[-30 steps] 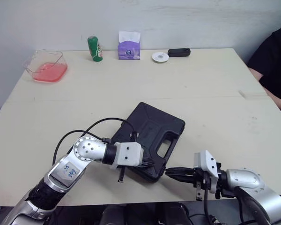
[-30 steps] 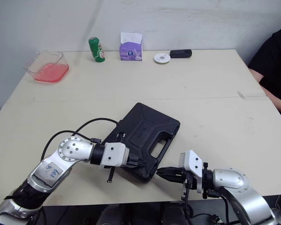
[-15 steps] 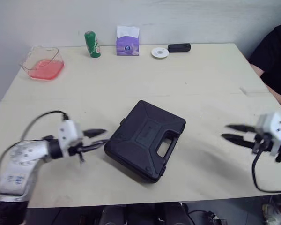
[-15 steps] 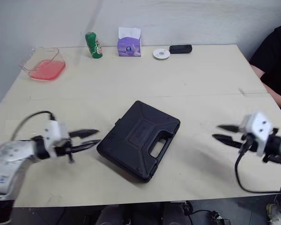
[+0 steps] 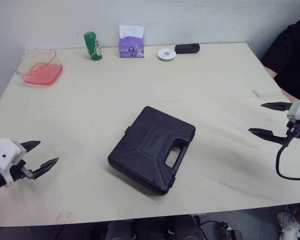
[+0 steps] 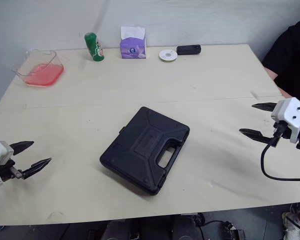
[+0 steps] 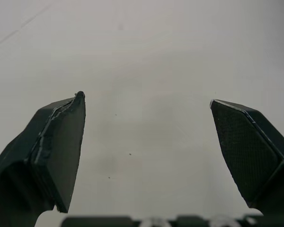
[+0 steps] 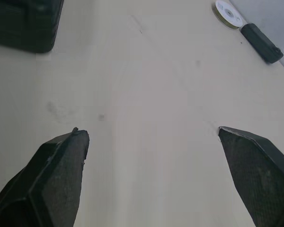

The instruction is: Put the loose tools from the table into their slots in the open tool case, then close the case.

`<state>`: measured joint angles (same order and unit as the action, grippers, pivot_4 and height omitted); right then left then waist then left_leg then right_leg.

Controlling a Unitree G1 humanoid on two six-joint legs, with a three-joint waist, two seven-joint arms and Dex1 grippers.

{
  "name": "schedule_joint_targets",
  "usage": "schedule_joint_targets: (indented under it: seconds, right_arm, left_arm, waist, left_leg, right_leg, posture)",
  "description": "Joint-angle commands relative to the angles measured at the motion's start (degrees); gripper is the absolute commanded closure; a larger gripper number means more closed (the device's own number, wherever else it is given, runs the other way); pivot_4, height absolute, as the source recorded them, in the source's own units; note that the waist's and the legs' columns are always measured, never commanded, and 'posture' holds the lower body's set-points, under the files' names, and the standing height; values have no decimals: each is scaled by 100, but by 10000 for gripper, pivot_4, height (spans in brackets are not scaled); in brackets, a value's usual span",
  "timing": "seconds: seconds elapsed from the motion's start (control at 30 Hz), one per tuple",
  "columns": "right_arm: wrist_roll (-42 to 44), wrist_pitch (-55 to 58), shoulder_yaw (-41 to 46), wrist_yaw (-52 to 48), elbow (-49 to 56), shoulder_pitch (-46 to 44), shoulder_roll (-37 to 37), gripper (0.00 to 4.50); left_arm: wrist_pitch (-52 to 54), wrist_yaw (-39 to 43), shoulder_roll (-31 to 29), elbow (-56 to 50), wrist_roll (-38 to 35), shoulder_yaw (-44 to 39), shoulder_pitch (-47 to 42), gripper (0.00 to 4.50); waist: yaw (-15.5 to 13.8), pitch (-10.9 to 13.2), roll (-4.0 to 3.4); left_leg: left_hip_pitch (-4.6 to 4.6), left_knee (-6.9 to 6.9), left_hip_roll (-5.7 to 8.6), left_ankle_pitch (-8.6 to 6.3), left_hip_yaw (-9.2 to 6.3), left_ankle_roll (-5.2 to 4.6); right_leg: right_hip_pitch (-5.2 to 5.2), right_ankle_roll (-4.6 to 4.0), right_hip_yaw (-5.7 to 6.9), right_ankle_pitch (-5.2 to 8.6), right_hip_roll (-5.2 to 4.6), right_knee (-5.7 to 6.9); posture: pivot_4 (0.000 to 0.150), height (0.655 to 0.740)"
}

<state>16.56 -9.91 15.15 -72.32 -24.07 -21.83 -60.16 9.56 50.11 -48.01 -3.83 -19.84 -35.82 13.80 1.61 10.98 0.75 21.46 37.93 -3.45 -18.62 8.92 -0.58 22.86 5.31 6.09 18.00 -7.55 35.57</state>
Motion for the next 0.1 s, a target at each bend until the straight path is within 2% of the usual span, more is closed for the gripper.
schedule_joint_targets:
  seconds: [0.03, 0.1]
  right_arm:
    - [-19, -222, -9, -61, -163, -94, 16, 0]
    - [-20, -274, -30, -38, -209, -119, 36, 0]
  left_arm:
    - [-159, -147, 104, -171, 24, -51, 0, 716]
    - [-213, -148, 170, -228, -6, -24, 24, 716]
  waist:
    - [9, 1, -1]
    - [11, 2, -3]
  left_leg:
    - [0, -1, -3, -2, 3, 2]
    - [0, -1, -5, -2, 18, 2]
  right_leg:
    - [1, -1, 2, 1, 1, -1]
    - [9, -2, 8, 1, 4, 3]
  posture:
    - [1500, 7400]
    - [1500, 7400]
